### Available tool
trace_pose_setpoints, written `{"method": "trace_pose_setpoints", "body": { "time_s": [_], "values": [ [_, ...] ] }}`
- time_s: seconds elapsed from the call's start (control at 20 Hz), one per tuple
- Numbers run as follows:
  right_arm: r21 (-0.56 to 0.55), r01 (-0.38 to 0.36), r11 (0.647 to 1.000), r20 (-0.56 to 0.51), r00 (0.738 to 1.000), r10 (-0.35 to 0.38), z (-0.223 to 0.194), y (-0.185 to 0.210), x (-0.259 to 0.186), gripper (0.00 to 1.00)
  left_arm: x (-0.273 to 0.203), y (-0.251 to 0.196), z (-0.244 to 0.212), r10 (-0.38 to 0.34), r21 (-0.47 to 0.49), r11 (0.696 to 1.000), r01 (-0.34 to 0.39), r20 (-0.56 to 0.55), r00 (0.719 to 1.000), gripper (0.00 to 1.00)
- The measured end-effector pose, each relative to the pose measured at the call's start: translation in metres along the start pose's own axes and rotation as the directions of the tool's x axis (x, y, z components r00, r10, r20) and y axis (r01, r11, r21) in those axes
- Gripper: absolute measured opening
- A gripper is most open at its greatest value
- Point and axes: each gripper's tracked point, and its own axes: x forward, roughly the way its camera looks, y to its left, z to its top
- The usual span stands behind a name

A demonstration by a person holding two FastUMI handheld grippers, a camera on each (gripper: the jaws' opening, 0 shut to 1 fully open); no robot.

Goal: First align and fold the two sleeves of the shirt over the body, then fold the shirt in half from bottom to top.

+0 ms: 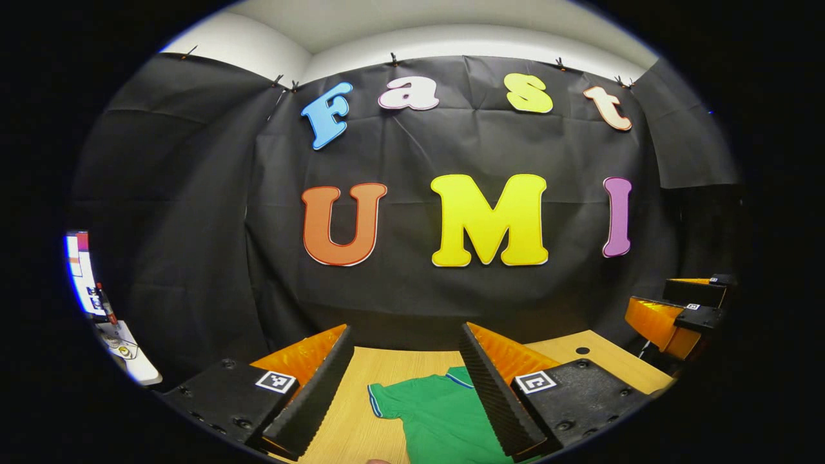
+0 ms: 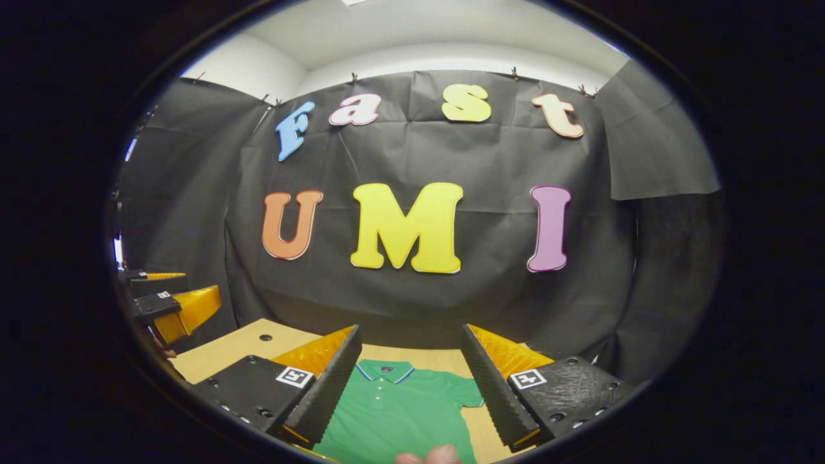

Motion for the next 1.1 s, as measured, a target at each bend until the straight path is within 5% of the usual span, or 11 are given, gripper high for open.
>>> {"method": "trace_pose_setpoints", "body": {
  "time_s": [1.1],
  "values": [
    [-0.012, 0.055, 0.998, -0.047, 0.997, -0.056, -0.018, -0.033, -0.002, 0.95, 0.0, -0.014, -0.009, -0.021, 0.014, 1.0, 0.021, -0.007, 1.0, 1.0]
  ]
}}
